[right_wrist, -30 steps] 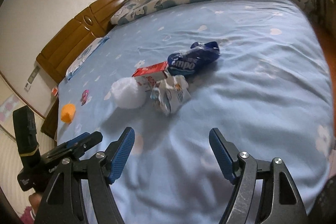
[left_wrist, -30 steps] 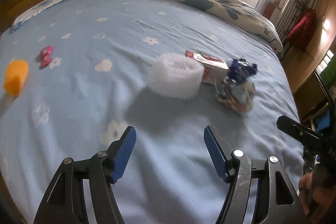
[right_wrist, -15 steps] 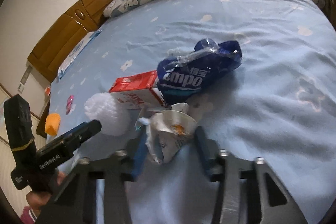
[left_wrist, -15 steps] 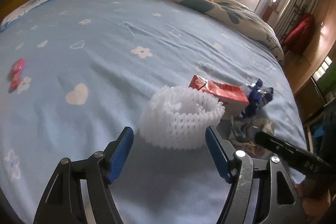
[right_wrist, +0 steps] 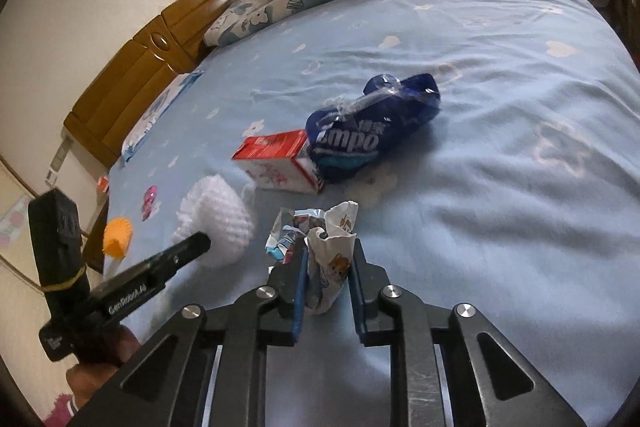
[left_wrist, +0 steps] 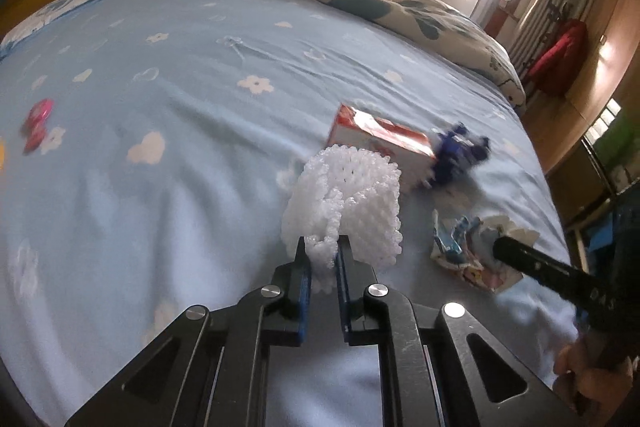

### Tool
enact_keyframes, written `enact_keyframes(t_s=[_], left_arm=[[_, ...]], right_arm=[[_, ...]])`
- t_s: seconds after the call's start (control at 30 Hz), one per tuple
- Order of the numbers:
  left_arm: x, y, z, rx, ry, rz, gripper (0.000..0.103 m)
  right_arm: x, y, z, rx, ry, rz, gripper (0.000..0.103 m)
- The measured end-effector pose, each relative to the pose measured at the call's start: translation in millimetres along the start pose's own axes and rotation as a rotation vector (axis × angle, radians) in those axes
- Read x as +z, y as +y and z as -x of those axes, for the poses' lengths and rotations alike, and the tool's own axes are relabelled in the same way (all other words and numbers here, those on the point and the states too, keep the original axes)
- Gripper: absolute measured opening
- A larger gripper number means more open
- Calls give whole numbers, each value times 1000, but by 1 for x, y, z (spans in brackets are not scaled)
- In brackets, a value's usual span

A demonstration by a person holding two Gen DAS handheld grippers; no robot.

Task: Collect trash
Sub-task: 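Grasp the white mesh foam sleeve with the left tool while the right tool grasps the crumpled wrapper, then carry the foam sleeve and crumpled wrapper over the bin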

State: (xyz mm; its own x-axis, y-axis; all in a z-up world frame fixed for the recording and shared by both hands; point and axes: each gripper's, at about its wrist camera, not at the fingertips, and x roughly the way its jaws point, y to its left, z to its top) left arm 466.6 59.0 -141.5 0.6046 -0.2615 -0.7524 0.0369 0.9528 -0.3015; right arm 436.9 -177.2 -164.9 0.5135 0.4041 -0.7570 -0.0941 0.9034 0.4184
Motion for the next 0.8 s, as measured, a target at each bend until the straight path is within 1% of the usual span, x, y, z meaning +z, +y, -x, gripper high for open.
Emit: enact_keyframes(t_s=[0.2, 0.33, 0.53, 0.8], left_arm=[[-32, -18, 33, -23, 3, 10, 9], [-49, -34, 57, -71, 7, 22, 9], [-70, -52, 88, -120, 13, -3, 9], [-99, -78, 122, -158, 25, -46, 9]], right_arm=[[-22, 2, 32, 8, -7, 1, 18], [-36, 2, 57, 11, -17, 4, 18], [-61, -4, 106, 2, -62, -8, 18], [-86, -15, 162, -13, -120, -10, 18]])
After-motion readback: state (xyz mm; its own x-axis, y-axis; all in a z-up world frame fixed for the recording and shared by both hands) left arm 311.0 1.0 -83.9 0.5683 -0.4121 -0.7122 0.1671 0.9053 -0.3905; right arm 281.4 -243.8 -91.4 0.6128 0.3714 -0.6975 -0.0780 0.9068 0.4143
